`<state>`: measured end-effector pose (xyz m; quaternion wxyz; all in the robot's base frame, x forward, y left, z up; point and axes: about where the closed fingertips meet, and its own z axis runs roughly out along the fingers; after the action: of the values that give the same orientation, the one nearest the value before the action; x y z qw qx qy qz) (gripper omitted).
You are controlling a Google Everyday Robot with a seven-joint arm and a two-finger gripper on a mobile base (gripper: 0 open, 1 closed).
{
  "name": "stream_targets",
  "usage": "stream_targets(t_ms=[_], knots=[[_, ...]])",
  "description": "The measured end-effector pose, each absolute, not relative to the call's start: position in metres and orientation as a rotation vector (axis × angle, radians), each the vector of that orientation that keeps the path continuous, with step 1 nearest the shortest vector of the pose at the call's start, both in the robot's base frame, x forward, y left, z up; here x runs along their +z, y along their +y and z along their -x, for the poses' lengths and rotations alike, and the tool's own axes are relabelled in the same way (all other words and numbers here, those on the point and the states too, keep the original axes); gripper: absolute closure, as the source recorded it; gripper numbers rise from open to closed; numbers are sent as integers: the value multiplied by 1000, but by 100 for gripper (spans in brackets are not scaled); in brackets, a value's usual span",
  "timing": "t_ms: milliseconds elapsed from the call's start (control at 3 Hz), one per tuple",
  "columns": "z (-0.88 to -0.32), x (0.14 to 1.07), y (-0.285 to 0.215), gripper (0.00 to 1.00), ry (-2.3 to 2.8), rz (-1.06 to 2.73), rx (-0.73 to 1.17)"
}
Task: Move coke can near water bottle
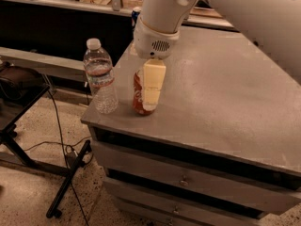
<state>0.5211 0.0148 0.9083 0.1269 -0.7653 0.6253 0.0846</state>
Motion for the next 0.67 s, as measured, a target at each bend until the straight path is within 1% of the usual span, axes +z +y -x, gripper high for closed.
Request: stream_targets(t_ms=[333,667], knots=[[-521,907,-13,0,1798,2175,328],[-519,914,-68,0,1808,2059,393]])
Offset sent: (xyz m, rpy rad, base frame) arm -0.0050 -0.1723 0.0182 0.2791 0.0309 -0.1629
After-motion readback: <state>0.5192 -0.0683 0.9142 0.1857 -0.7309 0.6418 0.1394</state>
